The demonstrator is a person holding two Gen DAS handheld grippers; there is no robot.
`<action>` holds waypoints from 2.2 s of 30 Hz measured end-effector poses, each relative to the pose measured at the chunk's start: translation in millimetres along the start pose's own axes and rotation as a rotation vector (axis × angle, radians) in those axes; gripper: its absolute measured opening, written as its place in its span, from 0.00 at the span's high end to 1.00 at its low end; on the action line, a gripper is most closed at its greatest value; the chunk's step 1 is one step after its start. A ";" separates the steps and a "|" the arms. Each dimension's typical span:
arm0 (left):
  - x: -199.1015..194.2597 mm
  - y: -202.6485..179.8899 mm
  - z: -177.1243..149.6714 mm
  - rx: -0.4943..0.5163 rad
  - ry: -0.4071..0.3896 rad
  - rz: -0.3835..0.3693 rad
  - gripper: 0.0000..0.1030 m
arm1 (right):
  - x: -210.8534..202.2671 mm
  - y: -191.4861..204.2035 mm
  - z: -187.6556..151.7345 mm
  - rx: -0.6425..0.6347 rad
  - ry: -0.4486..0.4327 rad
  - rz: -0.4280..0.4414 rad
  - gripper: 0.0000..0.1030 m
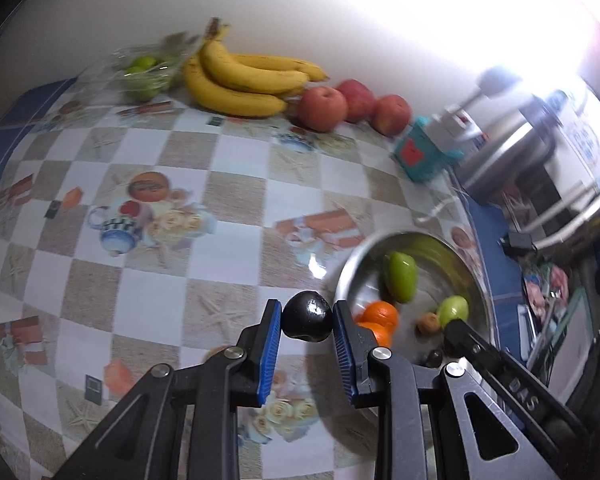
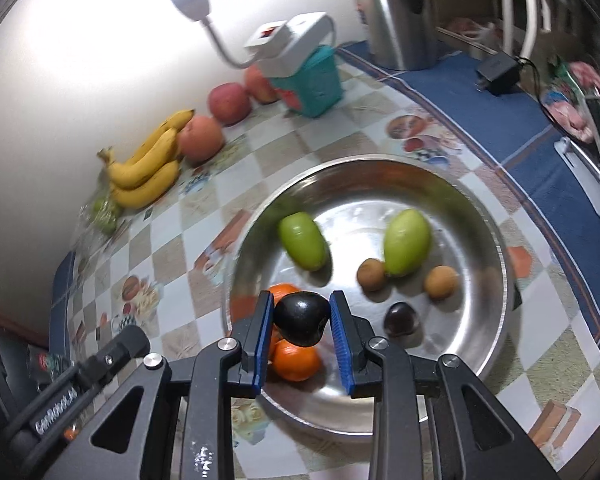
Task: Organize fruits
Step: 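Carry the plum in the left tool while the right tool carries its plum over the basin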
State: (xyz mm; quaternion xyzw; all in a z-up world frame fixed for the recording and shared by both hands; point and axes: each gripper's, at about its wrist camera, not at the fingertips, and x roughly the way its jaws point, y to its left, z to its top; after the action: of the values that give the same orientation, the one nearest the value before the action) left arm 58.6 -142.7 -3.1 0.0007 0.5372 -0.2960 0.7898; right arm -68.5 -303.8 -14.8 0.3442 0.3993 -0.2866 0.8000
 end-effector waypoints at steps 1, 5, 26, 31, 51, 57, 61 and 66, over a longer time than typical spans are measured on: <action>0.3 -6.8 -1.8 0.022 0.004 -0.008 0.73 | -0.9 -3.2 1.2 0.009 -0.003 -0.004 0.71; 3.6 -35.0 -12.2 0.108 0.026 -0.036 0.73 | -8.3 -13.4 4.8 0.038 -0.021 0.001 0.71; 31.4 -93.7 -68.0 0.257 0.165 -0.085 0.72 | -20.6 -58.6 -16.7 0.058 -0.016 -0.071 0.71; 36.6 -93.4 -68.5 0.254 0.179 -0.080 0.72 | -15.3 -56.3 -18.2 0.043 0.005 -0.078 0.71; 51.0 -91.3 -71.7 0.245 0.223 -0.059 0.72 | 0.6 -56.8 -22.1 0.038 0.066 -0.107 0.71; 53.3 -91.2 -72.3 0.238 0.230 -0.060 0.72 | 3.3 -57.7 -22.5 0.042 0.074 -0.108 0.70; 54.4 -91.0 -72.7 0.237 0.232 -0.056 0.72 | 3.8 -58.0 -22.5 0.045 0.076 -0.113 0.70; 55.1 -90.3 -72.6 0.234 0.235 -0.056 0.72 | 4.1 -57.9 -22.7 0.050 0.078 -0.120 0.70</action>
State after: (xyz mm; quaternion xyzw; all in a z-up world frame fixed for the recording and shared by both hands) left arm -31.7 -219.7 -52.0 0.1124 0.5874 -0.3762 0.7076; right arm -118.8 -321.5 -46.9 0.3506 0.4428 -0.3302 0.7563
